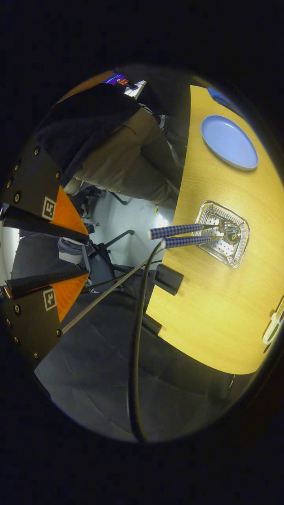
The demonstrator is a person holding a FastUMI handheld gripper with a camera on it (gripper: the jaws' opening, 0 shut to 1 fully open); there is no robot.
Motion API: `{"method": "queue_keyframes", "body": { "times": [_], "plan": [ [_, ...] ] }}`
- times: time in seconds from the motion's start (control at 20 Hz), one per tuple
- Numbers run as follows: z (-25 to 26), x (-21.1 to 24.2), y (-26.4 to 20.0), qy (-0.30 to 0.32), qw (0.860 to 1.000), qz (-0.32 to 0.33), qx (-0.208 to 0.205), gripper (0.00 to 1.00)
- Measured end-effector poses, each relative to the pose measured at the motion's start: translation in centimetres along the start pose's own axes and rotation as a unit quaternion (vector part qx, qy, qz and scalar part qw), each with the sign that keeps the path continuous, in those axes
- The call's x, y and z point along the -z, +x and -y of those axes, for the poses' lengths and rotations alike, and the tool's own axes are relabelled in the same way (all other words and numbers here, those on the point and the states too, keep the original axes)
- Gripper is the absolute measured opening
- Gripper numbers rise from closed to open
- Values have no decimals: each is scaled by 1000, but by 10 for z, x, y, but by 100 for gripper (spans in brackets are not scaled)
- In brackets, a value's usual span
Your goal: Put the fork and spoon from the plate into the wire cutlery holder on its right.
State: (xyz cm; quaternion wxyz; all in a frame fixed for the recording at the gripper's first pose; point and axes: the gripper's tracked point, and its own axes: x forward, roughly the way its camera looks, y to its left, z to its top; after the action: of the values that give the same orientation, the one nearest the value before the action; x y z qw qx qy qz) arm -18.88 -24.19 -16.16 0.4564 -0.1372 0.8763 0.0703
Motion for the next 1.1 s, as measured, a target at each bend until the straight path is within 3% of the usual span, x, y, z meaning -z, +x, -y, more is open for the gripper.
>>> {"method": "queue_keyframes", "body": {
  "times": [0.2,0.35,0.45,0.5,0.6,0.7,0.75,0.85,0.95,1.1],
  "plan": [
    [1,23,9,23,999,31,-13,48],
    [-16,21,18,54,991,116,-39,48],
    [-37,9,23,89,973,206,-60,50],
    [-55,2,21,106,960,249,-76,65],
    [-89,-13,19,139,928,327,-107,69],
    [-119,-30,9,162,886,416,-124,94],
    [-127,-39,-2,168,862,463,-117,100],
    [-129,-55,-34,175,800,567,-87,99],
    [-128,-56,-75,158,728,667,-28,99],
    [-141,-48,-132,140,626,767,18,98]
  ]
}}
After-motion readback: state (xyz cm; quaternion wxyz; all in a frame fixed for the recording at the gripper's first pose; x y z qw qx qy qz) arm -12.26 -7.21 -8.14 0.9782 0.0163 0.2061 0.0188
